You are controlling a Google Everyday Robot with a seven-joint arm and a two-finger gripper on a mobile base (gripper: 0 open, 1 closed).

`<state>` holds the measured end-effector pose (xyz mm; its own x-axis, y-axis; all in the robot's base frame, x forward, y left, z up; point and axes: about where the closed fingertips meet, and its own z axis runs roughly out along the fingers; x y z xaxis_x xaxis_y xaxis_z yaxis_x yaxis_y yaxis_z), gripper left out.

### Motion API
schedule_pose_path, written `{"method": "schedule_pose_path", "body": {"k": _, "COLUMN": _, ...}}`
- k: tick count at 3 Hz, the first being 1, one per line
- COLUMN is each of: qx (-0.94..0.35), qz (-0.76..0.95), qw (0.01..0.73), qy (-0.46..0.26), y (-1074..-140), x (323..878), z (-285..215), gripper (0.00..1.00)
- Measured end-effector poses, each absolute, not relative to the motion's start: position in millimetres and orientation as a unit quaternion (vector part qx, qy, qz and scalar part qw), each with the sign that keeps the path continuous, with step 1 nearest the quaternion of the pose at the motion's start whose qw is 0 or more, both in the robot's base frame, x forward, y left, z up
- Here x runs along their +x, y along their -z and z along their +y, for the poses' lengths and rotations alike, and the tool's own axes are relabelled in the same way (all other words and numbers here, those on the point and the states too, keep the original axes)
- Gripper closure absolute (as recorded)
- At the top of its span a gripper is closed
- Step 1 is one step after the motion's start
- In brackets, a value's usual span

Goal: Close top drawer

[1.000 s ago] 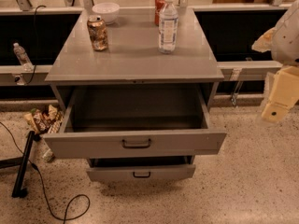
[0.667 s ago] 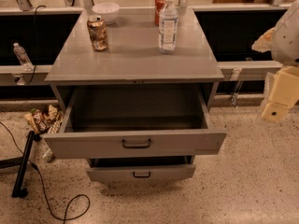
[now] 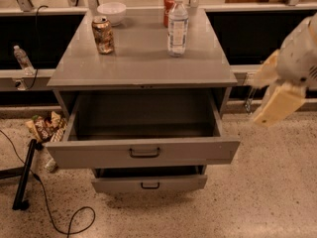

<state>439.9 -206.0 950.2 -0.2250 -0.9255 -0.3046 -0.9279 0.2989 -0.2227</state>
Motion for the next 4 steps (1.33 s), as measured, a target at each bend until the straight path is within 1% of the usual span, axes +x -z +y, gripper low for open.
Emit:
{"method": "schedule_pose_path", "body": {"k": 1, "qx": -0.564, "qz": 0.79, "qw": 0.225, "qy": -0.091, "y": -898.0, "x": 439.2, "z": -181.0, "gripper": 0.61}}
{"method": "schedule_pose_path", "body": {"k": 2, "qx": -0.546, "qz": 0.785, "qw": 0.249, "qy": -0.157, "y": -859.9, "x": 442.7, "z": -146.9, "gripper": 0.85}}
{"method": "schedule_pose_path", "body": {"k": 3, "qx": -0.539, "qz": 0.775, "qw": 0.273, "qy": -0.187, "y": -831.3, "x": 446.0, "z": -115.7, "gripper": 1.0}}
{"method": "schedule_pose_path", "body": {"k": 4, "qx": -0.555, "qz": 0.752, "qw": 0.314, "qy": -0.165, "y": -781.6, "x": 453.7, "z": -101.6, "gripper": 1.0}}
